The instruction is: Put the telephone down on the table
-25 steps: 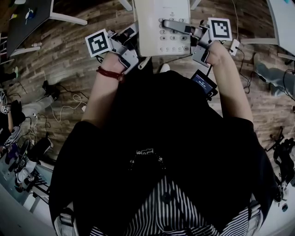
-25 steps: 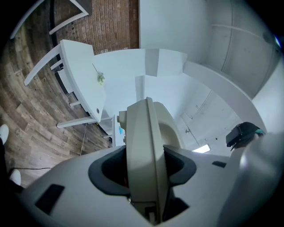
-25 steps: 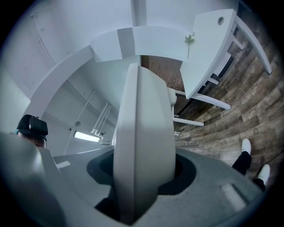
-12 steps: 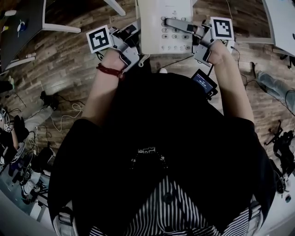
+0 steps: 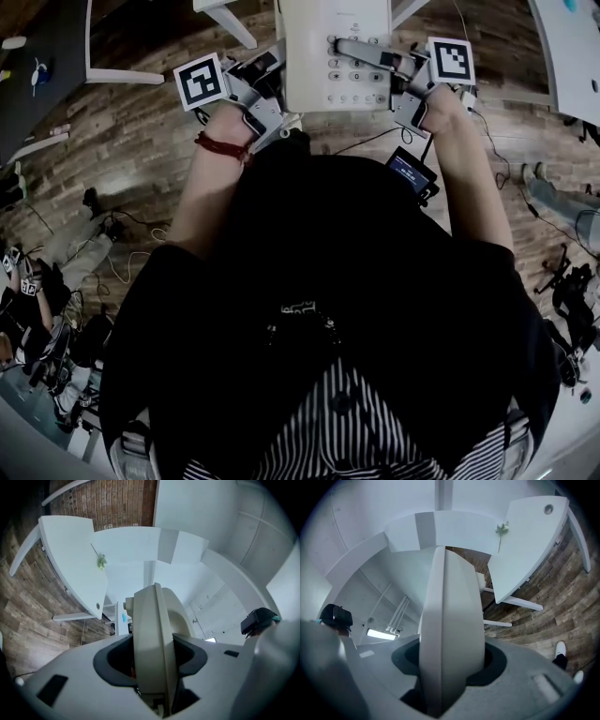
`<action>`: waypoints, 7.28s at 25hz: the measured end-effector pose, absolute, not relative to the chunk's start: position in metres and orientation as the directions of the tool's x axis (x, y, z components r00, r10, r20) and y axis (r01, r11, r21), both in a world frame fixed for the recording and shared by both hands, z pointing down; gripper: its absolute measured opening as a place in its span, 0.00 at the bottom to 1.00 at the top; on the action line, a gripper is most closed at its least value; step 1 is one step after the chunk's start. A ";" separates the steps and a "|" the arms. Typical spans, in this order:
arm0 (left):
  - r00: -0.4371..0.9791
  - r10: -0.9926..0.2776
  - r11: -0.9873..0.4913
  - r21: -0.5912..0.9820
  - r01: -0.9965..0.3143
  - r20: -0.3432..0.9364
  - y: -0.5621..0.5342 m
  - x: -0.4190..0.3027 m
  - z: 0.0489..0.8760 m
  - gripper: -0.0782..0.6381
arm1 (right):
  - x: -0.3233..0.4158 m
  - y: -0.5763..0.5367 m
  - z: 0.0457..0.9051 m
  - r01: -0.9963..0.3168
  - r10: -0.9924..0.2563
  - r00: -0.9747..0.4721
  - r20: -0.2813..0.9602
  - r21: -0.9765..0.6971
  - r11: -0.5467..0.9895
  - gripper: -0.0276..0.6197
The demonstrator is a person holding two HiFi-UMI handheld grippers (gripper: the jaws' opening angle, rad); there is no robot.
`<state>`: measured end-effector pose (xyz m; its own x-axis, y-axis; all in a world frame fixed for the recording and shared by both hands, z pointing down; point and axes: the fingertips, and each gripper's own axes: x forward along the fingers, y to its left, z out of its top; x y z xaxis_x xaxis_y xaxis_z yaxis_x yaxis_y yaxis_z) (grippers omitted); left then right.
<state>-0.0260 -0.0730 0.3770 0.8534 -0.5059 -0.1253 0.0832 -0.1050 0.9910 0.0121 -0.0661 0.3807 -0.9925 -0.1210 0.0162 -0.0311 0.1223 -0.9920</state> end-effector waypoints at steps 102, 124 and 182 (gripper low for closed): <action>0.892 -0.423 -0.213 0.975 0.070 -0.157 -0.066 -0.019 0.356 0.40 | 0.017 -0.058 0.360 -0.025 -0.130 -0.992 -0.006 -0.972 0.233 0.36; 0.921 -0.344 -0.218 0.970 0.112 -0.183 -0.070 -0.019 0.347 0.40 | 0.017 -0.059 0.350 -0.064 -0.237 -0.971 0.001 -0.964 0.257 0.36; 0.882 -0.443 -0.157 0.983 0.099 -0.160 -0.078 -0.022 0.413 0.39 | 0.054 -0.081 0.416 -0.015 -0.245 -0.969 -0.022 -0.989 0.148 0.35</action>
<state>-0.0216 -0.0778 0.4131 0.8822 -0.4429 -0.1597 0.0988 -0.1574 0.9826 0.0545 -0.0805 0.4158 -0.9692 -0.2455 -0.0222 -0.0149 0.1483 -0.9888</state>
